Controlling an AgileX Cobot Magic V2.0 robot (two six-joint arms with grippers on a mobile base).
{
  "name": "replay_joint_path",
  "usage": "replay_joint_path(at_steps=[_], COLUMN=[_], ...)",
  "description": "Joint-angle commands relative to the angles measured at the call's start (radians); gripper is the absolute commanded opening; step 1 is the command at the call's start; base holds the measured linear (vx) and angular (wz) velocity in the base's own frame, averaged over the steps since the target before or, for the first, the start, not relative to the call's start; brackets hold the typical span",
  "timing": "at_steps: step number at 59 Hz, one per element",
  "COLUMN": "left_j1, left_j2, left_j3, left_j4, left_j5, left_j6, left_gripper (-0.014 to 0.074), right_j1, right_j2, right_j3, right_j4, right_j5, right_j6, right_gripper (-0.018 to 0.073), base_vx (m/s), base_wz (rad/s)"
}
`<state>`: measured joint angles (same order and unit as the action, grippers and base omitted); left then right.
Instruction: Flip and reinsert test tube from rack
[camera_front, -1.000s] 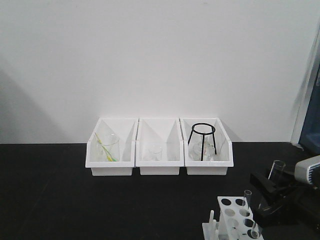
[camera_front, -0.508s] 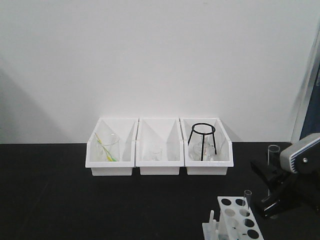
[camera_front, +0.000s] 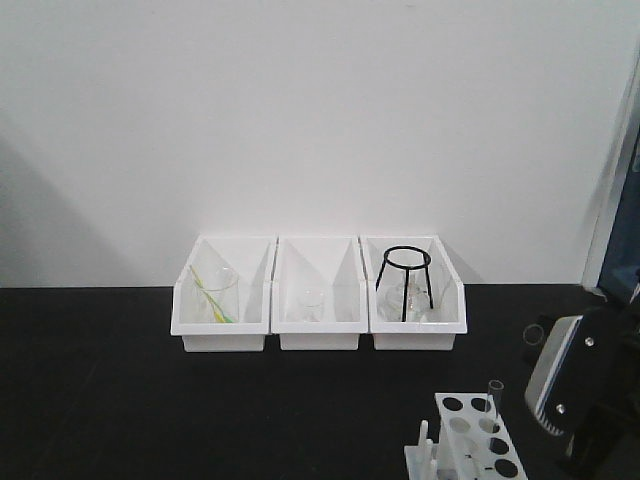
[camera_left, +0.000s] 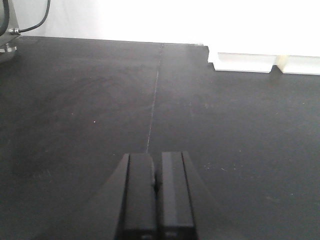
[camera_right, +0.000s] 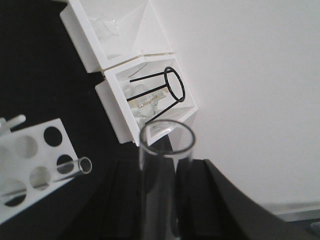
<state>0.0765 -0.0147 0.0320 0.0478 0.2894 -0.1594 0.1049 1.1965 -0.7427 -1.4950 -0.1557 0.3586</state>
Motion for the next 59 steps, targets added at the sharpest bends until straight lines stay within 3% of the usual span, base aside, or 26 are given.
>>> replay_joint_path(at_steps=[1,9,19,49,59], left_j1=[-0.007,-0.007,-0.007,-0.007,-0.007], left_j2=[-0.011,-0.011,-0.011,-0.011,-0.011], left_j3=[0.000,0.000,0.000,0.000,0.000], left_j4=[-0.004,-0.004,-0.004,-0.004,-0.004], left_j5=[-0.087,-0.087,-0.087,-0.087,-0.087], left_j6=[0.000,0.000,0.000,0.000,0.000], left_gripper=[-0.0006,-0.0006,-0.0006,-0.0006,-0.0006], right_j1=[-0.002,-0.002,-0.002,-0.002,-0.002], right_j2=[-0.027,-0.027,-0.027,-0.027,-0.027], right_j3=[-0.036,-0.036,-0.036,-0.036,-0.036], right_j4=[-0.134,-0.308,-0.308,-0.292,-0.292], right_j5=[0.019,0.040,0.061,0.059,0.059], right_j6=[-0.018,-0.032,-0.085,0.108,0.113], right_gripper=[0.0033,0.0036,0.0036,0.0041,0.0041], base_vx=[0.00,0.00,0.00,0.00,0.00], base_wz=[0.00,0.00,0.00,0.00,0.00])
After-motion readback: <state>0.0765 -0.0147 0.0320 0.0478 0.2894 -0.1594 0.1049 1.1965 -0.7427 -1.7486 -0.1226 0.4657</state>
